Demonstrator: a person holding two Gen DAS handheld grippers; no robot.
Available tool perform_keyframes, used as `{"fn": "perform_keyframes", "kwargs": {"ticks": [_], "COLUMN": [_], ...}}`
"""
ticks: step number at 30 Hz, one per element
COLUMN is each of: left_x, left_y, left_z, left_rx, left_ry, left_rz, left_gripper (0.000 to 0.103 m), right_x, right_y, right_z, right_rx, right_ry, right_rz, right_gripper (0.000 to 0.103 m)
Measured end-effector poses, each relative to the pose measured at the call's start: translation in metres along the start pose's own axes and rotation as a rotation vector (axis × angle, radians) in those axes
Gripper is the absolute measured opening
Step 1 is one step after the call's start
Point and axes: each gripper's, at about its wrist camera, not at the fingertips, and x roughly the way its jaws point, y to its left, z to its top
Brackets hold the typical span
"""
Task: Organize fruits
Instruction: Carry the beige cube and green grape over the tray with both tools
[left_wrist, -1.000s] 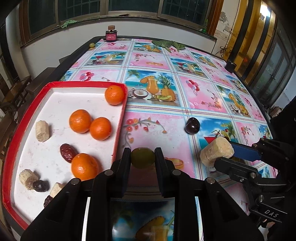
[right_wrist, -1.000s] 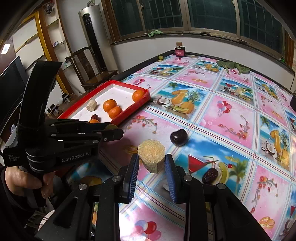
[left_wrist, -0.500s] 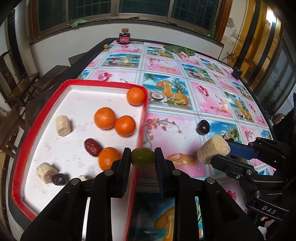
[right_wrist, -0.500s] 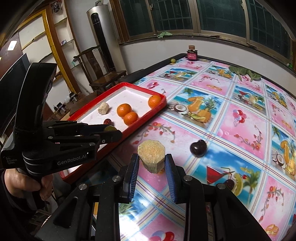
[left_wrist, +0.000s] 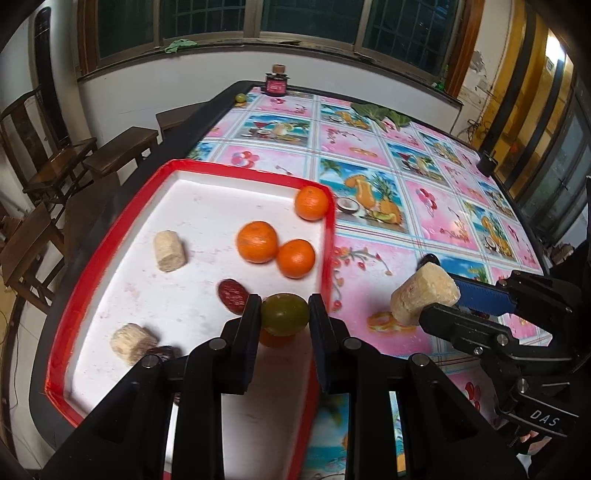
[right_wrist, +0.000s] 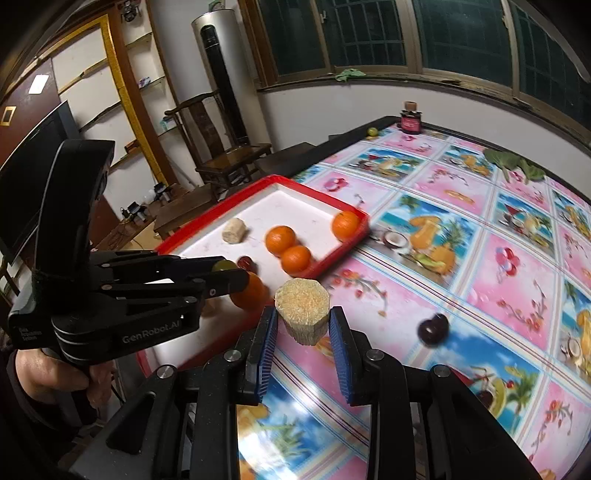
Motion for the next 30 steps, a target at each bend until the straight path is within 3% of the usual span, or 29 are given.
{"fn": "perform_keyframes", "kwargs": {"ticks": [9,21,30], "left_x": [0.007,0.026,0.036], "left_y": [0.056,0.091,0.101], "left_z": [0.016,0.006,0.005], "left_rx": [-0.129,-0.194,-0.196], "left_ry": [0.02,0.051,0.061], "left_rz": [-0.014,0.025,0.046], "left_gripper": [0.023,0.023,0.023], "right_x": [0.017,0.052,0.096], "right_y": [0.024,0.056,0.038], "right_z": [0.021,0.036,0.09], "right_rx": [-0.018,-0.052,0.01], "right_ry": [0.007,0.067,0.074], "right_rz": [0.071,0.157,0.107], "right_gripper": [0.029,0.029,0.029]}}
